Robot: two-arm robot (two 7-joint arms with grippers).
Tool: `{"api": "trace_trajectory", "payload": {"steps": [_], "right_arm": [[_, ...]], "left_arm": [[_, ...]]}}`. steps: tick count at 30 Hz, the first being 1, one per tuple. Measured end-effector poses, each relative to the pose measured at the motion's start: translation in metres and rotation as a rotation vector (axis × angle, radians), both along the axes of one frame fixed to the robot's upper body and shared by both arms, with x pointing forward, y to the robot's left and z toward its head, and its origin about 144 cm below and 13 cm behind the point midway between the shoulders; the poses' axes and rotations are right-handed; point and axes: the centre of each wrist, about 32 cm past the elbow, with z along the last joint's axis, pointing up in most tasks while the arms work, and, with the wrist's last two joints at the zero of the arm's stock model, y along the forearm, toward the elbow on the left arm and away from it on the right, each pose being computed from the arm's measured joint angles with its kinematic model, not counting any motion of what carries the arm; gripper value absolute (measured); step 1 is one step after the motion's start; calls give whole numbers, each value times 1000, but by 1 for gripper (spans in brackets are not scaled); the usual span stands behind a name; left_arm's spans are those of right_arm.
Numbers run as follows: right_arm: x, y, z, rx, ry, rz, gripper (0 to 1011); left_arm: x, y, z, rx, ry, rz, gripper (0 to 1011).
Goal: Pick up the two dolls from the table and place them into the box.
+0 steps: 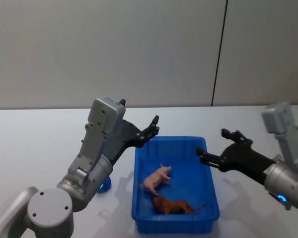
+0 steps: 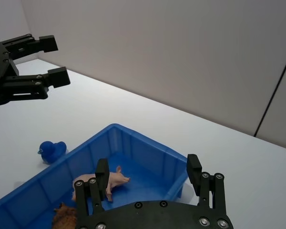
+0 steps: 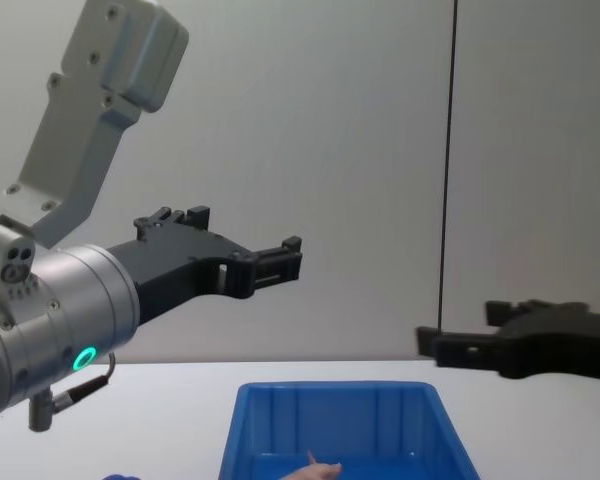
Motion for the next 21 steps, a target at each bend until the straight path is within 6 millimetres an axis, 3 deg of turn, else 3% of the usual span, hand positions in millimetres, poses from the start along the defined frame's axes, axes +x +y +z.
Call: {"api": "trace_trajectory", "payload": {"steps": [9,21], "right_arm": [[-12,-27,-3,14,-23,-31,1001],[-22,-45,-5,21,-39,-47,1001]], "left_arm": [[0,0,0,0,0,0,1001],[-3,1,0,10,8,20,1001]]}}
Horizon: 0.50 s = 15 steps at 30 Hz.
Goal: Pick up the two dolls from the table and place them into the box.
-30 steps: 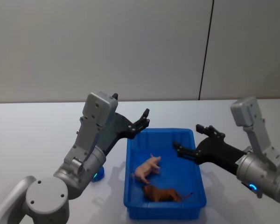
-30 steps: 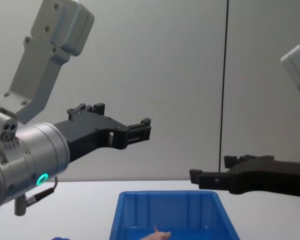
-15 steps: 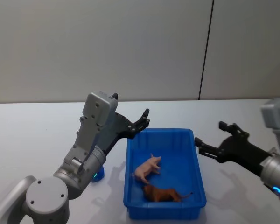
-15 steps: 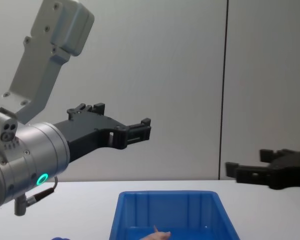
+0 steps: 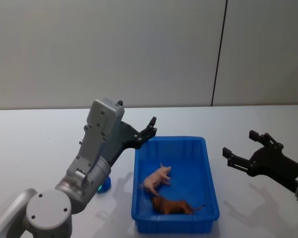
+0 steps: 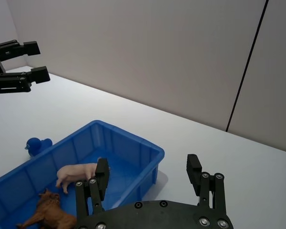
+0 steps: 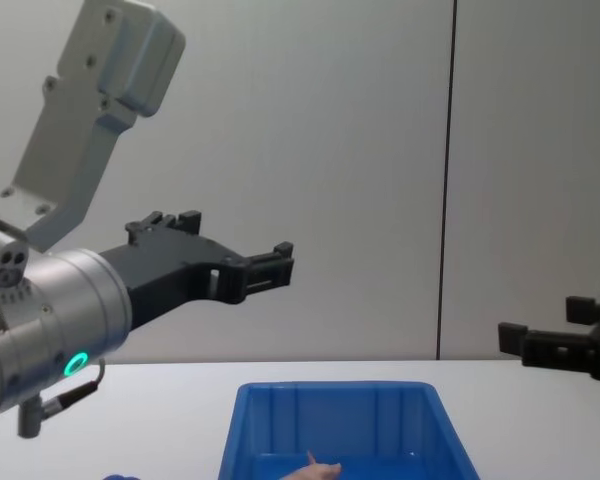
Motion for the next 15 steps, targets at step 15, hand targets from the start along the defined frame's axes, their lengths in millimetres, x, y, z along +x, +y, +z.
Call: {"api": "trace_trajectory", "payload": {"steps": [15], "right_arm": [[-4,-7,0,3,-6,-6,1001]], "left_arm": [[-32,15,-9,0,98,132,1001]]}}
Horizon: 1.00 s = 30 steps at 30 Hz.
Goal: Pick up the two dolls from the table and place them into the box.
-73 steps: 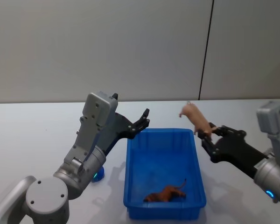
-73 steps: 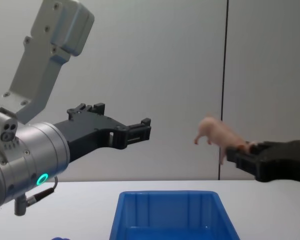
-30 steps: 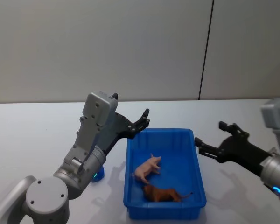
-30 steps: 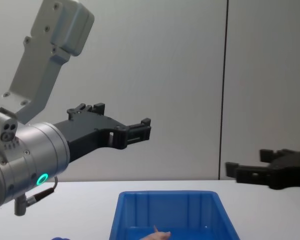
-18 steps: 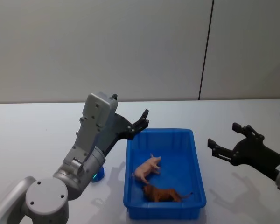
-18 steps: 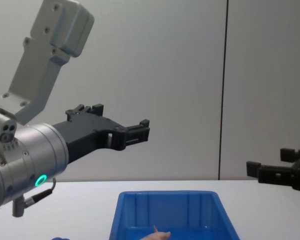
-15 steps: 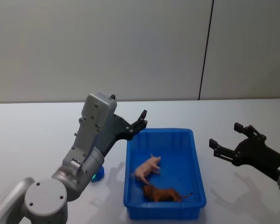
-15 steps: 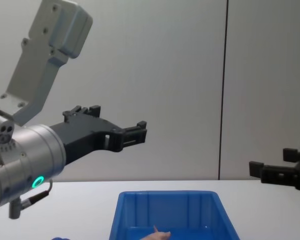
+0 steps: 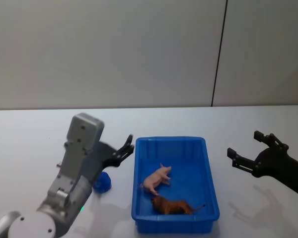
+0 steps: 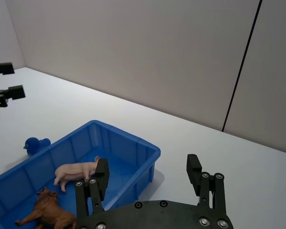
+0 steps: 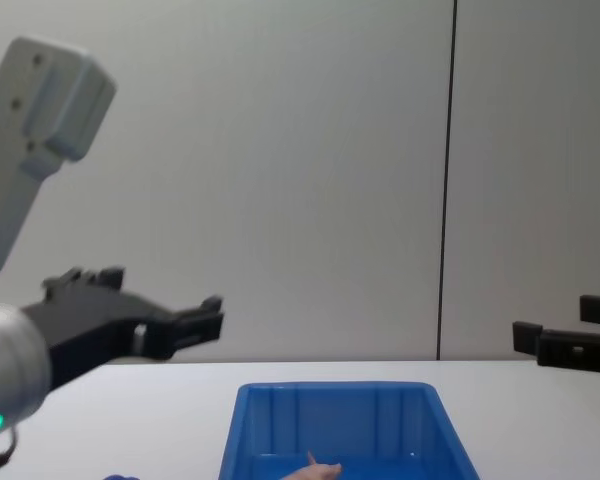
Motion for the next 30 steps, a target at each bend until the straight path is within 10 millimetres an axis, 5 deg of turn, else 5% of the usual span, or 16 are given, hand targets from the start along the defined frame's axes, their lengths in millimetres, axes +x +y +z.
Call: {"api": "trace_trajectory", "payload": {"steps": [14,30], "right_arm": [[-1,-2,0,0,-2,-2,1001],[-1,-3,0,1,-3,-3,1001]], "left_arm": [[-25,19,-17,11,129,83,1001],[-9,36,-37,26,208,36,1001]]}}
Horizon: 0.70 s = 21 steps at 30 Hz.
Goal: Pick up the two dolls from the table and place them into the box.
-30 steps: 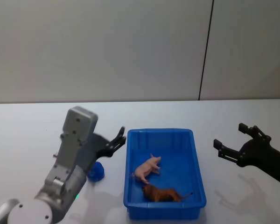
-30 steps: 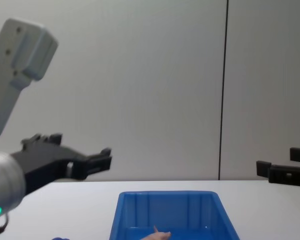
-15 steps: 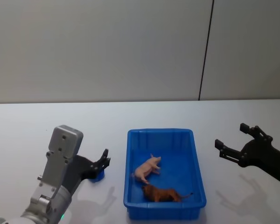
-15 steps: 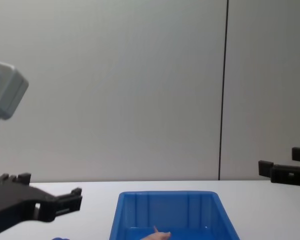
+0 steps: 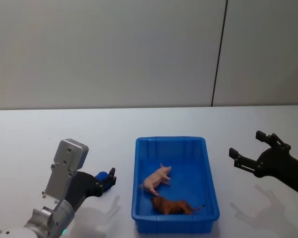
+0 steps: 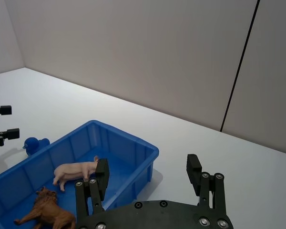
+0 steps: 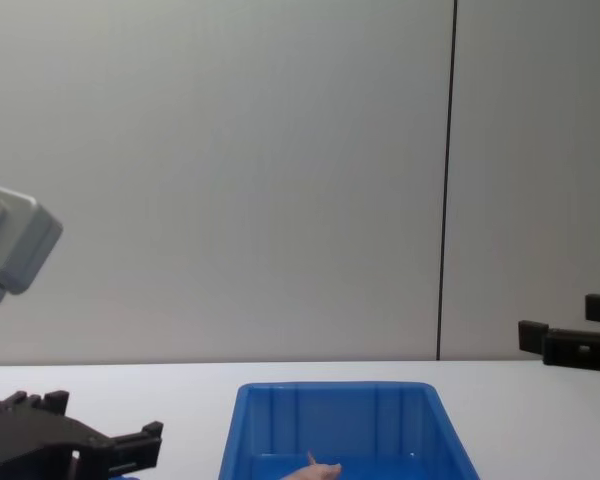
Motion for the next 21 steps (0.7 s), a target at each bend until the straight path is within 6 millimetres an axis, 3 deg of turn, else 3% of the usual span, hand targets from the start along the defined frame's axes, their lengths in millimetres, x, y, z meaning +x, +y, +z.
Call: {"api": "trace_trajectory", "payload": {"steps": [21], "right_arm": [[0,0,0,-1,1,0,1001]], "left_arm": [[27,16,-29,-12,57,-31,1001]]}}
